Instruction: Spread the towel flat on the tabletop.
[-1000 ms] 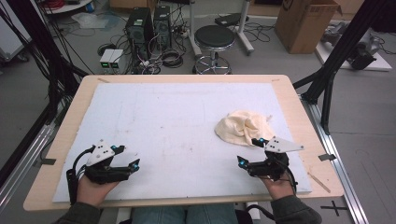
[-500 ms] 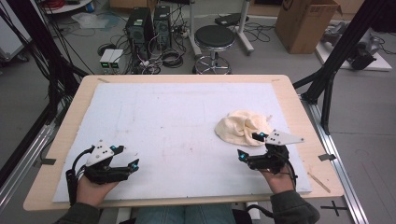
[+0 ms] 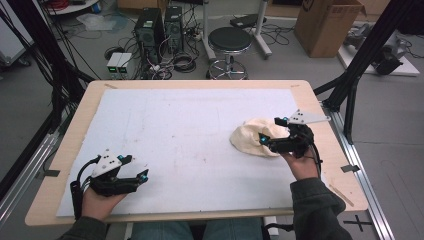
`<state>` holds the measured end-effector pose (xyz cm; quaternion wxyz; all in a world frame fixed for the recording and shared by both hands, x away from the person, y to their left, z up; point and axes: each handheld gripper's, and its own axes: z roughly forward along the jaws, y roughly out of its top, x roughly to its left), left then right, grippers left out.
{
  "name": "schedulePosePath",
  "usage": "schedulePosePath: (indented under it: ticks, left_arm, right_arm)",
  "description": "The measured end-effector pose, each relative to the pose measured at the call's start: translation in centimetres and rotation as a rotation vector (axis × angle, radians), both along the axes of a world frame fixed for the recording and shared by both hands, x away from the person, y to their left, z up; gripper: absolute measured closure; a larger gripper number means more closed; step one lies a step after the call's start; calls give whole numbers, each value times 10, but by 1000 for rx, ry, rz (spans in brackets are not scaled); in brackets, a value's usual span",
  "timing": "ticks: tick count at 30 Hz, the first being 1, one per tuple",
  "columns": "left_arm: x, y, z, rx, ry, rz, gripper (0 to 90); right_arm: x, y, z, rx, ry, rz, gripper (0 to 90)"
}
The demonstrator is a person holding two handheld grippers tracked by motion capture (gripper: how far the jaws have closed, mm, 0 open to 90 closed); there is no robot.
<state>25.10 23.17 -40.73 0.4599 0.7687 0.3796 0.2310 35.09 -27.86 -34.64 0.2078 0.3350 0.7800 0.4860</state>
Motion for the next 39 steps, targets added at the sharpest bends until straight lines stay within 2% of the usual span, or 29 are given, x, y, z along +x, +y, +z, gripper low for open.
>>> schedulePosePath:
  ticks: [3, 6, 8, 10, 12, 16, 17, 18, 21, 22, 23, 25, 26, 29, 36, 38, 39]
  left_arm:
    - [1, -1, 0, -4, -2, 1, 248]
    - [1, -1, 0, -3, 1, -1, 248]
    - [1, -1, 0, -5, 1, -3, 248]
    - [0, 0, 0, -1, 0, -2, 248]
    - [0, 0, -1, 1, 1, -2, 248]
    - [0, 3, 0, -4, -1, 4, 248]
    - [0, 4, 0, -9, -1, 6, 248]
    - [0, 4, 0, -12, 1, 7, 248]
    - [1, 3, -1, -10, 3, 5, 248]
    - [1, 3, -1, -6, 4, 2, 248]
    - [1, 3, -1, -3, 4, 2, 248]
    - [1, 3, -1, -2, 3, -1, 248]
    - [1, 3, -1, -4, 3, -1, 248]
    - [1, 5, -1, -12, 2, 10, 248]
    - [1, 6, -1, -10, 4, 7, 248]
    - [1, 6, -1, -14, 2, 11, 248]
    - [1, 6, -1, -10, 2, 9, 248]
  right_arm:
    - [13, 0, 6, -14, 12, -9, 148]
    - [27, -1, 7, -25, 42, -27, 158]
    - [36, 0, 3, -28, 57, -36, 169]
    - [43, 2, -3, -41, 92, -42, 179]
    - [53, 6, -13, -81, 132, -32, 230]
    - [60, 12, -21, -108, 166, -23, 277]
    - [65, 14, -28, -124, 196, -16, 318]
    - [65, 14, -28, -124, 196, -16, 318]
    - [73, 17, -40, -177, 255, -19, 384]
    - [73, 17, -40, -177, 255, -19, 384]
    - [76, 17, -45, -192, 283, -40, 417]
    - [79, 16, -47, -197, 292, -39, 431]
    - [81, 16, -52, -211, 315, -48, 469]
    - [84, 17, -57, -224, 331, -49, 492]
    - [91, 24, -73, -274, 394, -76, 631]
    - [91, 25, -74, -280, 391, -78, 643]
    - [91, 28, -76, -306, 380, -85, 663]
